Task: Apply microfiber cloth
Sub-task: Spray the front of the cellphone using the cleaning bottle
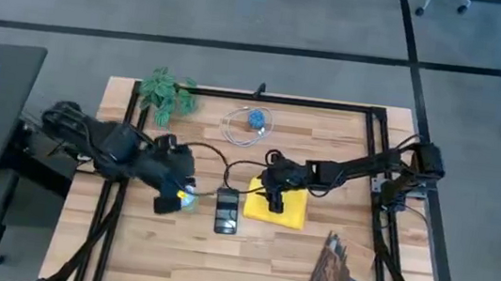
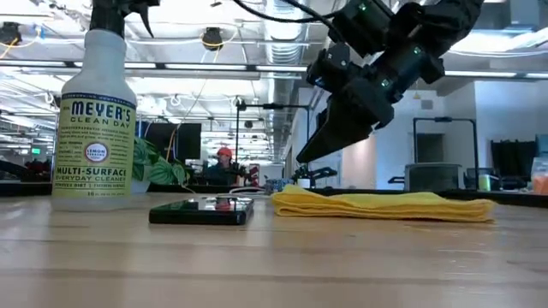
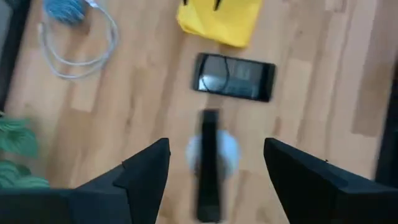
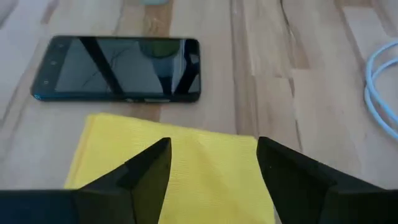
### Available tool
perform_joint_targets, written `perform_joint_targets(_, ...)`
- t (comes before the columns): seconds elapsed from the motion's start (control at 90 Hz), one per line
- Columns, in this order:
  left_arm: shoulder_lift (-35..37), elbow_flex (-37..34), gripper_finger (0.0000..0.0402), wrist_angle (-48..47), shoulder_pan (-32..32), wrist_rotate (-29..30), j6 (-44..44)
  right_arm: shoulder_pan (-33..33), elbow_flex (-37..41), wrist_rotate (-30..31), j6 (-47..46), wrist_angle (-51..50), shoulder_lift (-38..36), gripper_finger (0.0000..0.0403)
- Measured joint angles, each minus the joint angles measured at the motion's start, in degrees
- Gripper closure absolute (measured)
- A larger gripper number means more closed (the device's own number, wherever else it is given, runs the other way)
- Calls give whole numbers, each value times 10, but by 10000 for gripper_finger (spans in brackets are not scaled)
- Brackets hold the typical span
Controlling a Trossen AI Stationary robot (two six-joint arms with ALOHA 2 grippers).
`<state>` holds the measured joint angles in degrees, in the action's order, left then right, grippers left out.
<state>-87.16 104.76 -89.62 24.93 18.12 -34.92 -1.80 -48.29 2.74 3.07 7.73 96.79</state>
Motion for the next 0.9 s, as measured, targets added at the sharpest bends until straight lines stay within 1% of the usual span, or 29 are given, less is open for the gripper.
perform_joint_targets(0.067,-22,8,160,-4,7,-6,-9,-6,0,0,0,-1,0,175)
perform_joint_targets(0.156,-40,0,160,-1,6,-19,-31,-17,0,-1,0,0,0,175)
perform_joint_targets(0.3,-36,-25,160,-6,0,-11,-56,-43,0,-3,0,-4,0,175)
perform_joint_targets(0.444,-36,-22,160,-4,-3,-6,-68,-67,0,-3,0,-6,0,175)
perform_joint_targets(0.7,-20,-18,160,-5,-4,18,-67,-99,0,-3,-2,-2,0,175)
perform_joint_targets(0.833,-8,-18,160,-5,-4,49,-73,-103,0,-2,-17,10,0,175)
perform_joint_targets(0.9,-1,-18,160,-4,-4,68,-98,-103,0,-1,-25,10,0,175)
